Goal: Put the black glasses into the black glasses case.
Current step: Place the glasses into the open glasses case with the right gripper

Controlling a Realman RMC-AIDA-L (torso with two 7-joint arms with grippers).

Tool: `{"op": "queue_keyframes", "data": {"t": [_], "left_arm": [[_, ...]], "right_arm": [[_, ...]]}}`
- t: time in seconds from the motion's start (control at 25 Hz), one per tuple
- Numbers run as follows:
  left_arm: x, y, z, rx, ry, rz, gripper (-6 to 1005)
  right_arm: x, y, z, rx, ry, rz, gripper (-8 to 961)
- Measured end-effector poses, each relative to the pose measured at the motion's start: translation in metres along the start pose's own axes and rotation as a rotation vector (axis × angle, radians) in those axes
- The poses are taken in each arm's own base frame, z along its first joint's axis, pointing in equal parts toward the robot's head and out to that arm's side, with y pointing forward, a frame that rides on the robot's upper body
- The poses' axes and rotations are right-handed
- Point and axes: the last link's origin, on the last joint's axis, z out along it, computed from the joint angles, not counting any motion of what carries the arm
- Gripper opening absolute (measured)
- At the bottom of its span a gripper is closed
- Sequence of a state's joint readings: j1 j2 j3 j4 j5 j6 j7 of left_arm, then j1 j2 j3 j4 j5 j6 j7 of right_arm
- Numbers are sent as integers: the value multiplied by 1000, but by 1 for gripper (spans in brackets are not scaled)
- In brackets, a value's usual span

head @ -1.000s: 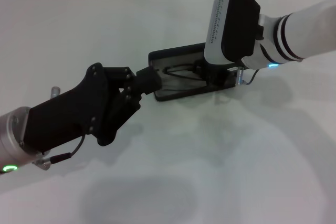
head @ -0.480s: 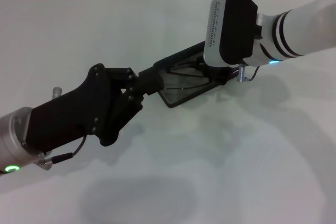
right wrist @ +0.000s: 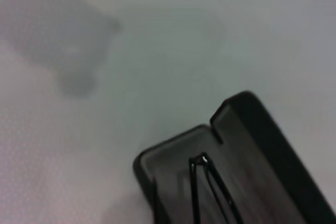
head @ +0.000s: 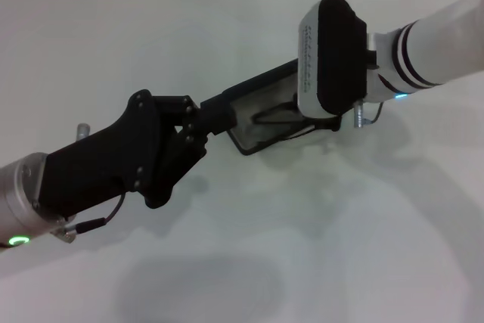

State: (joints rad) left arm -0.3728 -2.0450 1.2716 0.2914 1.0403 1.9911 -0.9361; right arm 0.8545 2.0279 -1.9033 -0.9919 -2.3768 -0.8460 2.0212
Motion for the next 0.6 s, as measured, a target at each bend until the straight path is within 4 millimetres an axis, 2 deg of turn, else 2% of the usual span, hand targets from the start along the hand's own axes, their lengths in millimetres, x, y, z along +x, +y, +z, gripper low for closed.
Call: {"op": "queue_keyframes", "data": {"t": [0.32, 0.6], "left_arm": [[-2, 1, 6, -9, 14, -4, 40], [-3, 2, 4, 5, 20, -2, 40]], "right_arm": [[1, -2, -2, 16, 67, -114, 200], [-10, -4, -3, 36, 53, -187, 203]]}}
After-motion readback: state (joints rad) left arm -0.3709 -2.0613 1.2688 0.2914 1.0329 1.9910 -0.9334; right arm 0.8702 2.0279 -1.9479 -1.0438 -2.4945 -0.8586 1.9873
